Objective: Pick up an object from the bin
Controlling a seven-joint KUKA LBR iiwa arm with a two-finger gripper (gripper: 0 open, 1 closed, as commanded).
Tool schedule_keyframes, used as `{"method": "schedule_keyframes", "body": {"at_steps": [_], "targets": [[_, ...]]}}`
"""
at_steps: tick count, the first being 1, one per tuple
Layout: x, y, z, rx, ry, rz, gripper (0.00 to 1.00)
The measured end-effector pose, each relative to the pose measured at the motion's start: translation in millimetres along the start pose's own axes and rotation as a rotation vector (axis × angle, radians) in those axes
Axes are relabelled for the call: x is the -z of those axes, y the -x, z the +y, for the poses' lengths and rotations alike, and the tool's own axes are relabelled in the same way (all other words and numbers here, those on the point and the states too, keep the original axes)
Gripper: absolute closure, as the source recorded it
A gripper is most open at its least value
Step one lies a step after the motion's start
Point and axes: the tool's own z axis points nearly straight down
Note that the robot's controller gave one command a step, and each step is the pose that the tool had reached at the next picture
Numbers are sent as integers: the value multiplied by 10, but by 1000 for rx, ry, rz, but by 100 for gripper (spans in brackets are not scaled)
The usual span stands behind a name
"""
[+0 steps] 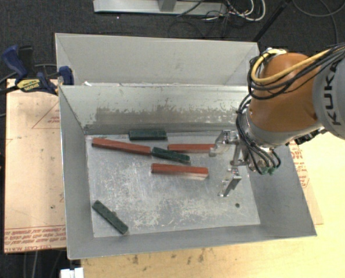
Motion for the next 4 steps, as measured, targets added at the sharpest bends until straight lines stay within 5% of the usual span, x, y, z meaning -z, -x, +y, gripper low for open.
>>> {"method": "schedule_keyframes", "body": {"at_steps": [1,2,3,4], "targets": [[-521,395,515,-78,1,-8,0],[-640,474,719,-35,0,1,0],[-894,539,800,-302,1,-1,0],[-1175,676,753,-175,0,-8,0]]}}
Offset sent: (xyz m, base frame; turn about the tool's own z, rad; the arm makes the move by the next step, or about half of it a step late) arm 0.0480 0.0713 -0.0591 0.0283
